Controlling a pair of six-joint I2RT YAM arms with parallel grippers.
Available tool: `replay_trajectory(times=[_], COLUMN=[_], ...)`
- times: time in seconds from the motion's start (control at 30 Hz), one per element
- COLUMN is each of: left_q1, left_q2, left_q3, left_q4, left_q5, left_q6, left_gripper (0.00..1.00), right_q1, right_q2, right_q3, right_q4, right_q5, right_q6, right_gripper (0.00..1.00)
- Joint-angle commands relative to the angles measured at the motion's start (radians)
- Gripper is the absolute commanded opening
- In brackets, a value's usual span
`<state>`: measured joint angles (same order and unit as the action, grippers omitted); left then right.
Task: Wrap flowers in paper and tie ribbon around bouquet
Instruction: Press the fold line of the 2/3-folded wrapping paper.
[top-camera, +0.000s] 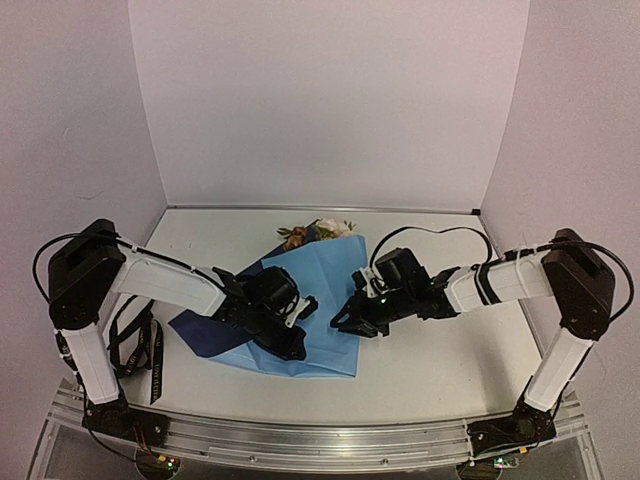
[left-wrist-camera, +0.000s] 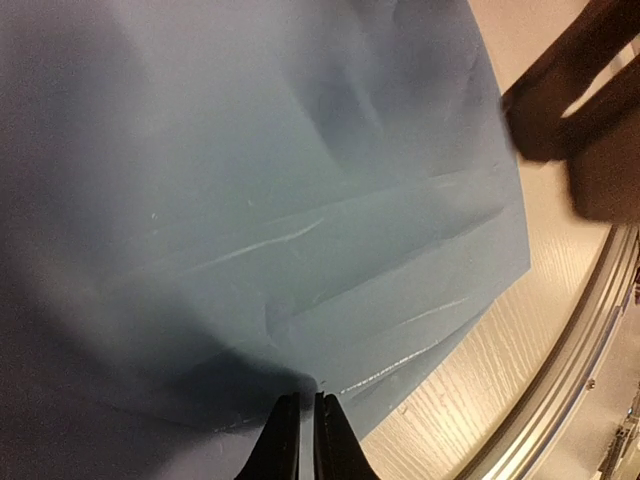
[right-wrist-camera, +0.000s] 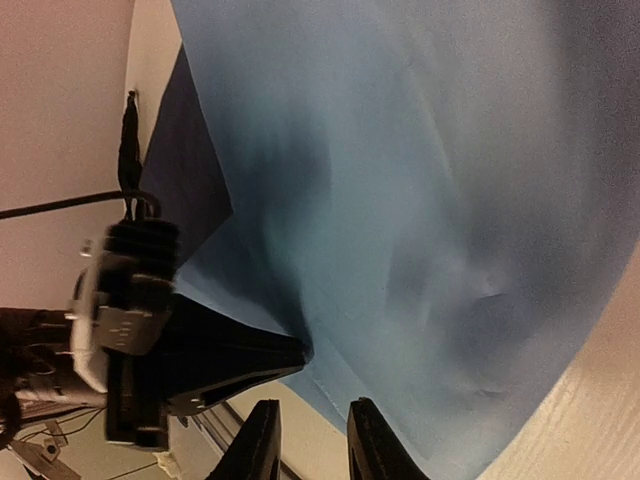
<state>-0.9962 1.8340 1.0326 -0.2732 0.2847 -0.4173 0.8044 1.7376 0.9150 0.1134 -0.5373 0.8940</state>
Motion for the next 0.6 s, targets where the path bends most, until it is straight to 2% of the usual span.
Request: replay_trajectory(times=[0.0, 0.27, 0.43, 0.57], left_q1=[0.004, 0.008, 0.008, 0.008], left_q2=[-0.126, -0.309, -0.438, -0.548], left_q3=[-0.047, -0.225, -0.366, -0.481], left_q4=[0.004, 0.023, -0.001, 0.063], left_q5=[0.015, 0.017, -0.021, -0.063], left_q6=[-0.085, -0.318, -0.532, -0.685], left_gripper=[0.08, 0.1, 0.19, 0.26], right_q1=[0.084, 0.151, 0.163, 0.175], right_q2=[0.09, 0.2, 0.226, 0.237], right_q3=[0.08, 0.131, 0.127, 0.126], right_q4=[0.068, 0.081, 0.09, 0.092], right_q5=[0.026, 0.018, 0.017, 0.026], right_q6=[-0.007, 0.013, 0.018, 0.014], right_gripper=[0.19, 0.14, 0.14, 0.14])
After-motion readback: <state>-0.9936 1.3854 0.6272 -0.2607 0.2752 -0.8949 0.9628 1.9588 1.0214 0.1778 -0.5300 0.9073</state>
